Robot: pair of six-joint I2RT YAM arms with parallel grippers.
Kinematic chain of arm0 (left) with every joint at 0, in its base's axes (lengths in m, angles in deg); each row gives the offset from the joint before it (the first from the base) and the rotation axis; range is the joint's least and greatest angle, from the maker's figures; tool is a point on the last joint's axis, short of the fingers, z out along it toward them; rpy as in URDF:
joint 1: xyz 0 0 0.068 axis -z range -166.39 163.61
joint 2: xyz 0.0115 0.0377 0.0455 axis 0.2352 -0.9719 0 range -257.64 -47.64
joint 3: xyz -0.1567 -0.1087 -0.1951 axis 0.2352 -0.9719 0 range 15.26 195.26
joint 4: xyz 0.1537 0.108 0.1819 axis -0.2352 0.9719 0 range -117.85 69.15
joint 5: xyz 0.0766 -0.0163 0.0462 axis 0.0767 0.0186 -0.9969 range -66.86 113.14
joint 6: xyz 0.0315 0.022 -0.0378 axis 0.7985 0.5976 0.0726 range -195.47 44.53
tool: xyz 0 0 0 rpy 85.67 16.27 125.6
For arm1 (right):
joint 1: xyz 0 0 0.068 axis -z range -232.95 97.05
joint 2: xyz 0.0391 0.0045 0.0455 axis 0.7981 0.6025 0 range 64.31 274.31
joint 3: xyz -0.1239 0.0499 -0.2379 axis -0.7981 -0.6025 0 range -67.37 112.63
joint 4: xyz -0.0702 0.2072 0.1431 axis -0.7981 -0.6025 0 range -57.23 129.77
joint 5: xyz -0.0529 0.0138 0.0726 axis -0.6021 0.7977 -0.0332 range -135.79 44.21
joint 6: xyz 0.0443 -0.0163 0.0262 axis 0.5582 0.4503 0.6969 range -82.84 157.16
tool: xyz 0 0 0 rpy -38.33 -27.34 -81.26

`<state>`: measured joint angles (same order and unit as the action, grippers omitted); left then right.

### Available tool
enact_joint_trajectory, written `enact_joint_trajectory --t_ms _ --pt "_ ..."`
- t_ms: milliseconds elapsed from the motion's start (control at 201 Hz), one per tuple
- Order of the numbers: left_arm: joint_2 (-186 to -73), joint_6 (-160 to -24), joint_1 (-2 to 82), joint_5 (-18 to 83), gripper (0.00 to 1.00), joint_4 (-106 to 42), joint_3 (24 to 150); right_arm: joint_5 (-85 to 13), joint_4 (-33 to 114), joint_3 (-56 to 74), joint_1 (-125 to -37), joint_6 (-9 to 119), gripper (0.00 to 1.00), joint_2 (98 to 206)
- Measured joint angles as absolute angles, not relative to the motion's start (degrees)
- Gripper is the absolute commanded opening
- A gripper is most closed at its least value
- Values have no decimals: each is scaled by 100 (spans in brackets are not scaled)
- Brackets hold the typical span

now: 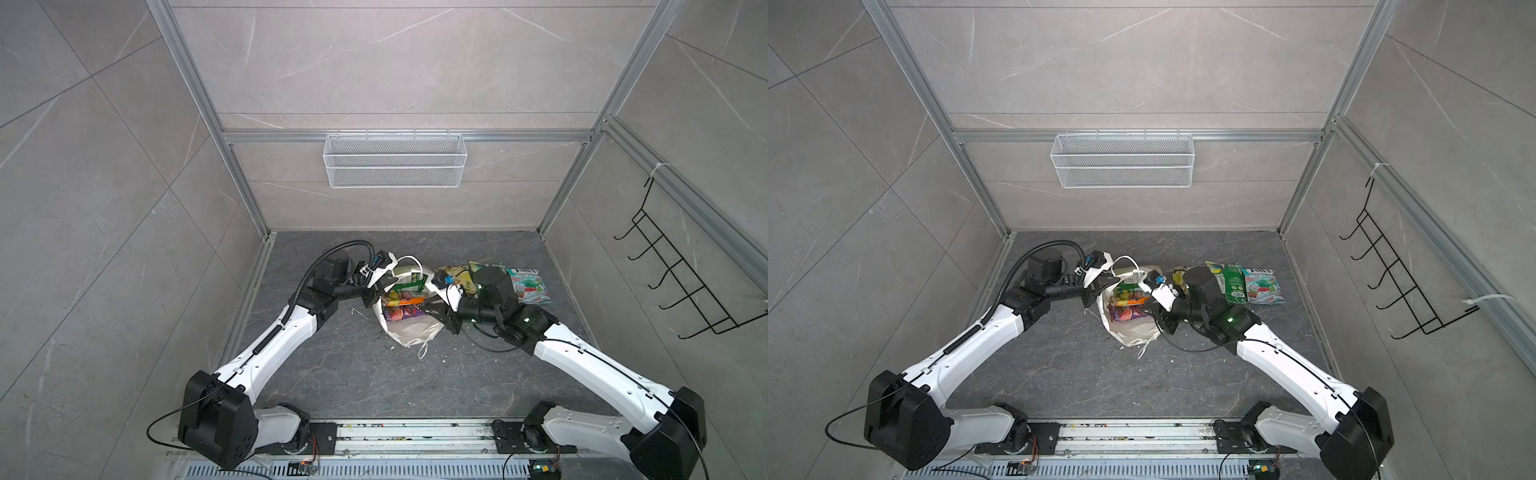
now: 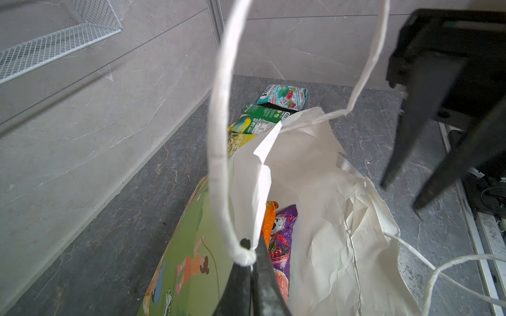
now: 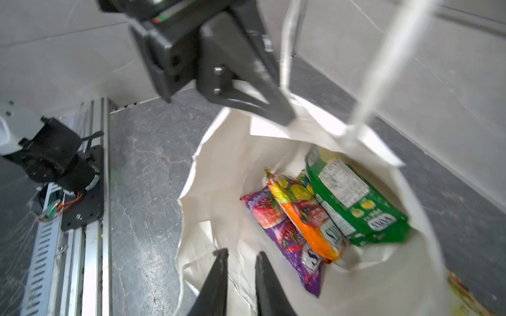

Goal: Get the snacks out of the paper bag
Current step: 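Swing the right gripper over the paper bag opening and lower it inside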

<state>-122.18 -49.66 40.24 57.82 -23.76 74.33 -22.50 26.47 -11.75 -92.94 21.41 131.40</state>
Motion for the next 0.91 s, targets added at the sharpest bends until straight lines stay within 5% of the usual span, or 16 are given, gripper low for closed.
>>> enact_joint_trajectory --t_ms 518,906 --pt "-12247 -4966 4024 5830 0 -2365 7446 -4399 2700 -930 -10153 541 21 14746" --pt "-12282 -4945 4024 5891 0 -2376 7450 -5245 2785 -152 -10153 49 41 15892"
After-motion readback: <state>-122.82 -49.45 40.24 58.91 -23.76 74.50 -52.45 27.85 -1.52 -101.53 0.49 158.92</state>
